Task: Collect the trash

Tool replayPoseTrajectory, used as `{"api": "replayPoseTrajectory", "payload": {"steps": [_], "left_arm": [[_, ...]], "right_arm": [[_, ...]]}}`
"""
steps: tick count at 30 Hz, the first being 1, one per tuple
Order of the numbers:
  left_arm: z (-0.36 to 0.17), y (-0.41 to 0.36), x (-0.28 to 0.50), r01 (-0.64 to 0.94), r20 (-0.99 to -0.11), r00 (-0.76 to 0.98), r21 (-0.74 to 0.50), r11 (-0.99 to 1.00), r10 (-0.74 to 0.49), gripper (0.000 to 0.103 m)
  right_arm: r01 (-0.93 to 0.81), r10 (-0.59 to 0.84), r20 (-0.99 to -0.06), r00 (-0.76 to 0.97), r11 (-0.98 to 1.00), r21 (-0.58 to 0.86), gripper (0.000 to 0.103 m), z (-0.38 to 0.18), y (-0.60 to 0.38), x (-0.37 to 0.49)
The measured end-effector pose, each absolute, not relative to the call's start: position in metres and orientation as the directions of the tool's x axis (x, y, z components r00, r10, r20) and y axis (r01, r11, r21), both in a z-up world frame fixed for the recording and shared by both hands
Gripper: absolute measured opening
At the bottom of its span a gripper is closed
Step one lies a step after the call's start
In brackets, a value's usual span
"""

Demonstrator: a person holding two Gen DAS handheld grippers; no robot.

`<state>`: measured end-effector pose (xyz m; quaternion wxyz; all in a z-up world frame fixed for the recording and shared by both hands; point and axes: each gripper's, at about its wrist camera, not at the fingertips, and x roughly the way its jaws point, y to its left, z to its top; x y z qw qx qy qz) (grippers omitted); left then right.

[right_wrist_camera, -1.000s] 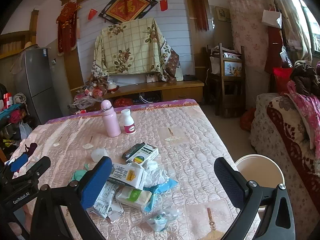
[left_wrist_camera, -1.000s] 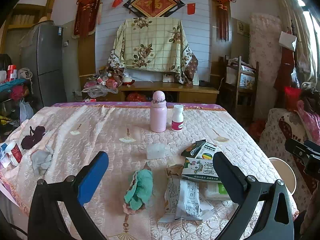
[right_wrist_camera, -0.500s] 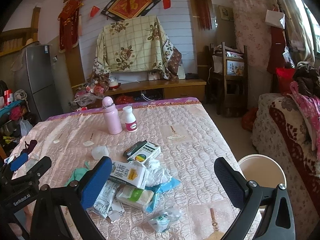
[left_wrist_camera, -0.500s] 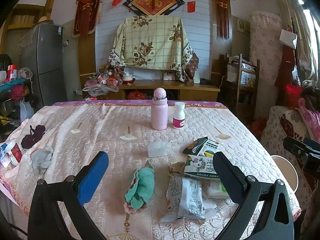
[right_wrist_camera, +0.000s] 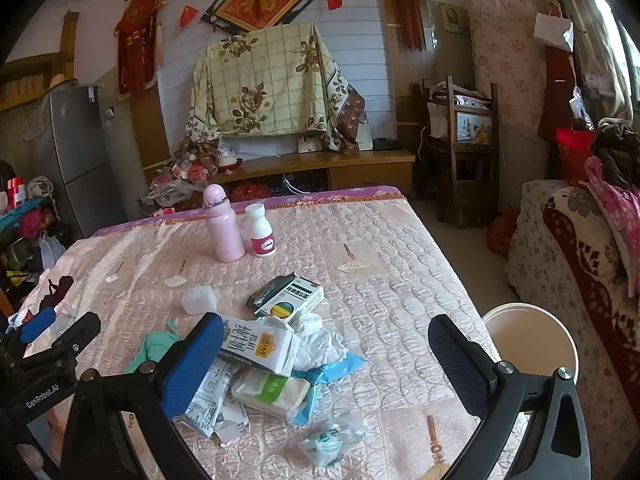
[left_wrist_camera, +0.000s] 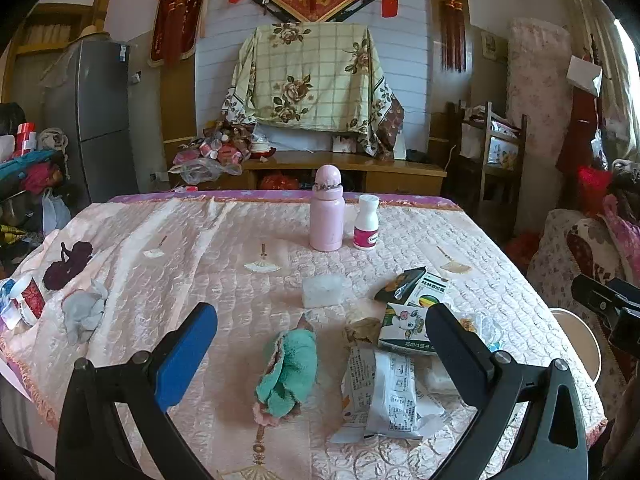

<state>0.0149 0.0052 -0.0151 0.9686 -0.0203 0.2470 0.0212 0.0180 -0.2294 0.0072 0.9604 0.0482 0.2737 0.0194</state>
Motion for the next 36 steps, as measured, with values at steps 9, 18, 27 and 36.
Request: {"api": "replayPoseTrajectory", "payload": {"steps": [9,18,27,36], "left_arm": [[-0.02,0.009,0.02,-0.062,-0.51,0.859,-0.026,0.998,0.04,0.103],[-0.024,0.011,0.024,-0.076,-0.519,0.853,-0.02,0.997,0.055,0.103],[-0.027,0.014,0.027,-0.087,-0.528,0.846,-0.012,0.996,0.067,0.103],[-0.029,0.023,0.027,-0.101,-0.538,0.839,-0.017,0.995,0.076,0.103]], "right_arm": [[-0.017,0.068,-0.532,0.844,0.995,0.1,0.103,0.001,-0.227,0.023],[-0.025,0.078,-0.551,0.831,0.994,0.103,0.103,-0.007,-0.226,0.029],[-0.048,0.105,-0.563,0.82,0.992,0.114,0.103,-0.013,-0.223,0.031],[-0.065,0.126,-0.577,0.807,0.99,0.125,0.103,-0.017,-0.218,0.034]]}}
